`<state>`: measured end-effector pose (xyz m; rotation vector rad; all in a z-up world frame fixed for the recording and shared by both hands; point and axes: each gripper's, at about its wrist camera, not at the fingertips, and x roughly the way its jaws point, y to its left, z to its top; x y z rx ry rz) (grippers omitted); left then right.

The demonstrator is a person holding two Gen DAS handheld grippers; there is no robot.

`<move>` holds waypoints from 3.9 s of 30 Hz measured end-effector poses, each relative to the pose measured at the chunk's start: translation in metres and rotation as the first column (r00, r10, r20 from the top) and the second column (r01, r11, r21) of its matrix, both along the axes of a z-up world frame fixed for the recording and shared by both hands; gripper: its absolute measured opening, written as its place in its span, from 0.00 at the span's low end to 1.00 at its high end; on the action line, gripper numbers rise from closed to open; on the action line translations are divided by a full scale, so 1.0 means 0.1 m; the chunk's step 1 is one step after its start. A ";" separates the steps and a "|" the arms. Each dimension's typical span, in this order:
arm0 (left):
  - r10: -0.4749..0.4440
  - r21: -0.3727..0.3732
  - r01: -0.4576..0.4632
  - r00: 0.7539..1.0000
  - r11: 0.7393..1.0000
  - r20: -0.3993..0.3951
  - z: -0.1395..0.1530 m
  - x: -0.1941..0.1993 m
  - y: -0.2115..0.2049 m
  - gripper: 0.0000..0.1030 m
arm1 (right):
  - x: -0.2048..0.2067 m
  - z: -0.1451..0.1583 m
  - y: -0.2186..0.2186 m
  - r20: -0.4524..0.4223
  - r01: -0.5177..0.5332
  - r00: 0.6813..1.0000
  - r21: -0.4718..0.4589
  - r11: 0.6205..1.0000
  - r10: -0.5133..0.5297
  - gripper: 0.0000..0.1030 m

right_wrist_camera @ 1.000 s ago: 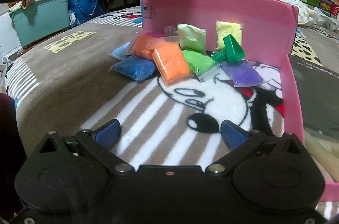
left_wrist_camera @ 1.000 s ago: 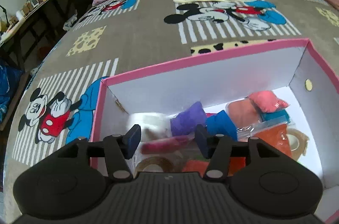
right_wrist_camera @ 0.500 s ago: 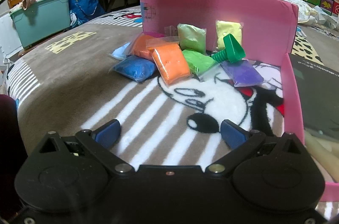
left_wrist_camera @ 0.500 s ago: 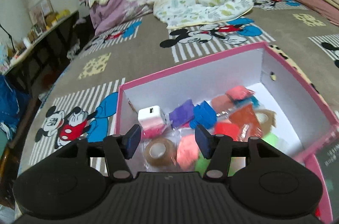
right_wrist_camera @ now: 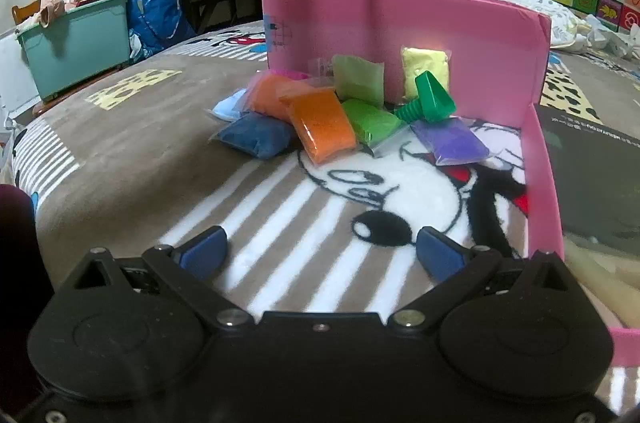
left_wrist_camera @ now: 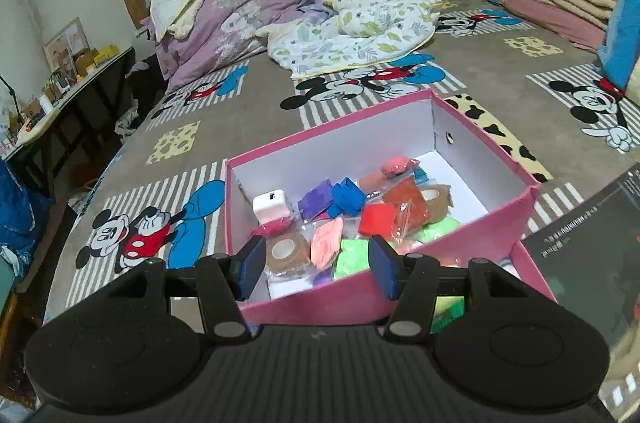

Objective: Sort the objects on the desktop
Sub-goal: 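Move the right gripper to the dark photo book and grasp its edge, then lift the photo book upright with the right gripper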

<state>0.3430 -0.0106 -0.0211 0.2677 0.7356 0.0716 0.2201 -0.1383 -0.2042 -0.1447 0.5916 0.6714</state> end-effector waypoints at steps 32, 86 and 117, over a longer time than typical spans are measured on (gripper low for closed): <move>-0.107 -0.476 0.065 0.992 0.877 -0.060 -1.31 -1.33 -0.14 0.75 | -0.37 0.50 -2.00 0.056 0.433 0.890 0.200 0.879 -0.452 0.99; -0.398 -0.436 0.373 0.917 0.819 0.037 -1.32 -1.31 -0.85 0.78 | -0.16 0.33 -2.54 -0.202 0.485 0.865 0.102 0.869 -0.459 1.00; -0.121 -0.386 0.164 0.984 0.908 0.134 -0.40 -1.62 0.90 0.79 | 0.18 1.34 -0.70 -0.038 0.242 0.970 0.082 0.967 -0.240 1.00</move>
